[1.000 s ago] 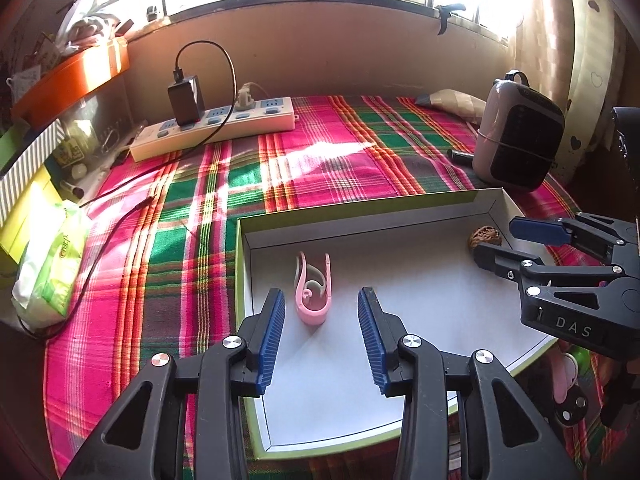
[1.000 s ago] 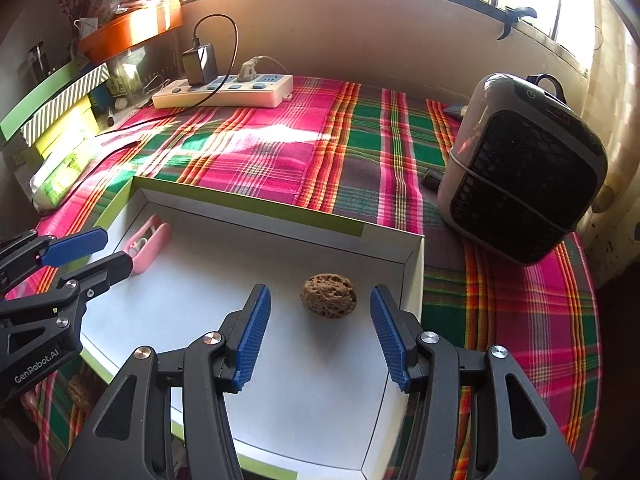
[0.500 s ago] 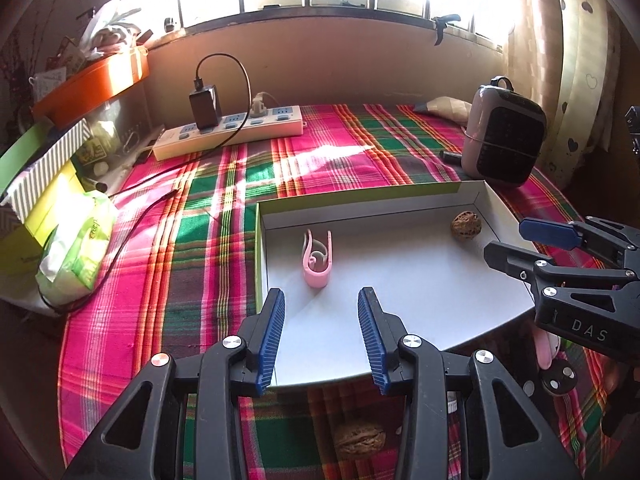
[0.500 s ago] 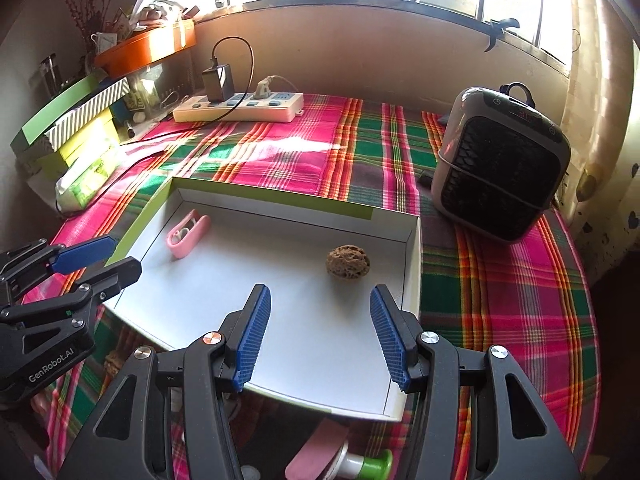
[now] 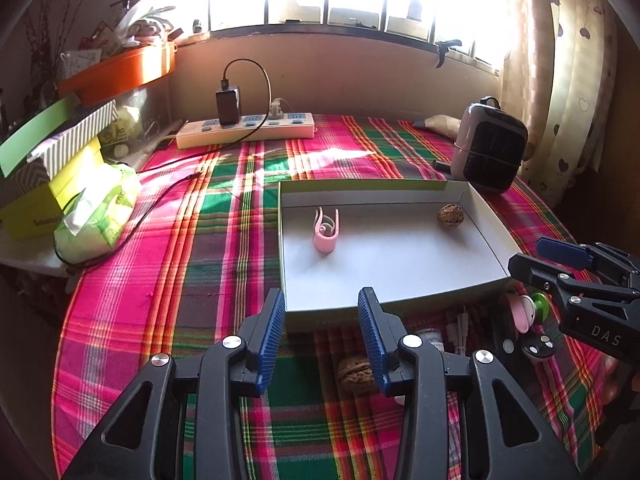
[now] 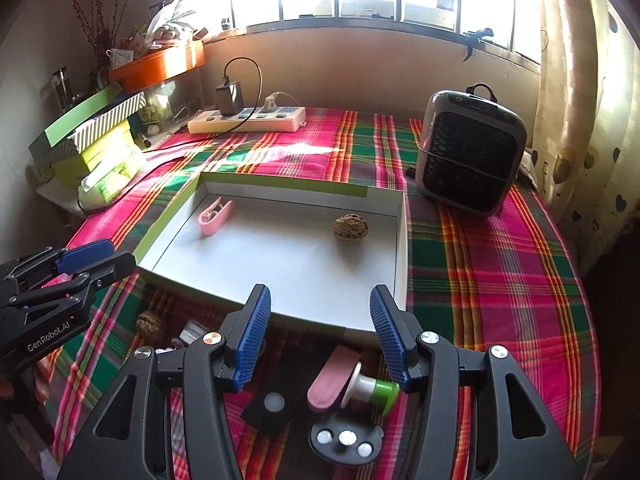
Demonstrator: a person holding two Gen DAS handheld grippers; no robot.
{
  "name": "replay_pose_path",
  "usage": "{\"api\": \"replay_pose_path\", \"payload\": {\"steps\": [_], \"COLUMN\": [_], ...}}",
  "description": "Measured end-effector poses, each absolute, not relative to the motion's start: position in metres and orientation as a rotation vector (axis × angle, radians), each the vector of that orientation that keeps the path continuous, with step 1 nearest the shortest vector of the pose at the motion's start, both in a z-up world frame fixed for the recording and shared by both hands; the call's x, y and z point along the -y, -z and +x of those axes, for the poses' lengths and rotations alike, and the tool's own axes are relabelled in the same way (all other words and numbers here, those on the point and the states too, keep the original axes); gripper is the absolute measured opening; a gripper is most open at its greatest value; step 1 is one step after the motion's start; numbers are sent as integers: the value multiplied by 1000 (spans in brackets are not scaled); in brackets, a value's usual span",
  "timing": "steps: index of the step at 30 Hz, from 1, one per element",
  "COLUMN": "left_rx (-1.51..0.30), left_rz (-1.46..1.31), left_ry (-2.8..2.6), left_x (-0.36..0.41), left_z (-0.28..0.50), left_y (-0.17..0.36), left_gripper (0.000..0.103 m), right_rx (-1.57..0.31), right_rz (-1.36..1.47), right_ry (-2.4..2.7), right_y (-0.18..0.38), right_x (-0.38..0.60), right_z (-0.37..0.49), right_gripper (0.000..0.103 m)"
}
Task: Organize objects
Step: 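Withdraw both open grippers from the box toward remaining objects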
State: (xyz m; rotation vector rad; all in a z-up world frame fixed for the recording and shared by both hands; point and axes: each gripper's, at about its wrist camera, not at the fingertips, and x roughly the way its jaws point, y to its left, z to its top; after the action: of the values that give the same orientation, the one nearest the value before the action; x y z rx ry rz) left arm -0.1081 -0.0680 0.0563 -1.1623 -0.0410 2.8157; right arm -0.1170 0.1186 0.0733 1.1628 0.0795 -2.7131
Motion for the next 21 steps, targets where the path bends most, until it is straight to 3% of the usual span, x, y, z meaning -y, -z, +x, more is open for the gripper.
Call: {"api": "replay_pose_path", "payload": {"steps": [21], "left_rx": [143], "left_rz": [-1199], "left_ry": [-2699], "left_x": [85], "left_z": [-82], "left_y": [-24], "left_gripper": [40], "right_rx": [-50], "right_rz": [1154], "right_ry": [2815], "right_y": [-60], "right_x": [-145], "right_z": [-56], "right_gripper": [53]}}
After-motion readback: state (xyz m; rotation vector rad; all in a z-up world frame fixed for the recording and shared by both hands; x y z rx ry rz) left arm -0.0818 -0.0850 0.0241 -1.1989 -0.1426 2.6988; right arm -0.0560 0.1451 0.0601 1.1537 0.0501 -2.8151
